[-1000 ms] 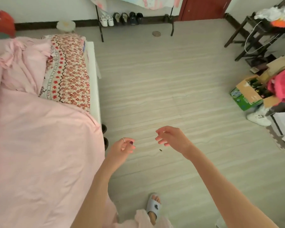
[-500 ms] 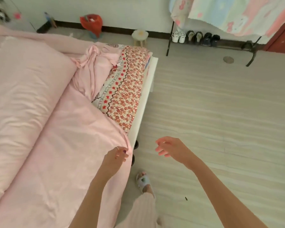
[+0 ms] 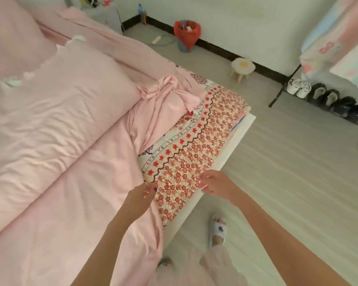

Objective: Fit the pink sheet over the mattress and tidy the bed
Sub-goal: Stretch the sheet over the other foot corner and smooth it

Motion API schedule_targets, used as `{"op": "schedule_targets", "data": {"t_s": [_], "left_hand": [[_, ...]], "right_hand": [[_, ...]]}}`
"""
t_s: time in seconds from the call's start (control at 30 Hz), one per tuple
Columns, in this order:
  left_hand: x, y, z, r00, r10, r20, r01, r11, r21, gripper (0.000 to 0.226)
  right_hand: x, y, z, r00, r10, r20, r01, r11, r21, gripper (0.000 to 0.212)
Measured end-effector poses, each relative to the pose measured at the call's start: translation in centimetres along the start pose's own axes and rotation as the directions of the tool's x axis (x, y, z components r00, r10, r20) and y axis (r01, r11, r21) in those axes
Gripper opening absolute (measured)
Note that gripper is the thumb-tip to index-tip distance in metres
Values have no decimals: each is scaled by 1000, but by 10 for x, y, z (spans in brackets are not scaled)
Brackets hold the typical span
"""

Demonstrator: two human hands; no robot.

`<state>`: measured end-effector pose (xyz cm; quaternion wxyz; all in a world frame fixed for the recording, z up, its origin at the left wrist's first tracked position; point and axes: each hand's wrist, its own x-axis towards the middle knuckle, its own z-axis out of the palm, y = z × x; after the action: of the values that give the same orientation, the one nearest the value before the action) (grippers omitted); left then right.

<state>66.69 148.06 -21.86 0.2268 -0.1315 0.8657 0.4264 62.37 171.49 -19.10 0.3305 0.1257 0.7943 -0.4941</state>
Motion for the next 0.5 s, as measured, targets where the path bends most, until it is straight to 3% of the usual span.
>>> {"op": "schedule_targets", "data": {"t_s": [0.2, 0.4, 0.5], "left_hand": [[89, 19, 21, 963, -211, -168, 221, 975, 39, 26], [189, 56, 49, 912, -348, -218, 362, 932, 27, 33], [242, 65, 54, 861, -425, -278, 440, 898, -10, 42]], "right_hand": [[147, -34, -55, 978, 3, 210, 30, 988, -152, 16], [273, -53, -114, 967, 25, 253, 91, 896, -436, 11], [324, -59, -124, 961, 29, 277, 134, 824, -550, 30]]}}
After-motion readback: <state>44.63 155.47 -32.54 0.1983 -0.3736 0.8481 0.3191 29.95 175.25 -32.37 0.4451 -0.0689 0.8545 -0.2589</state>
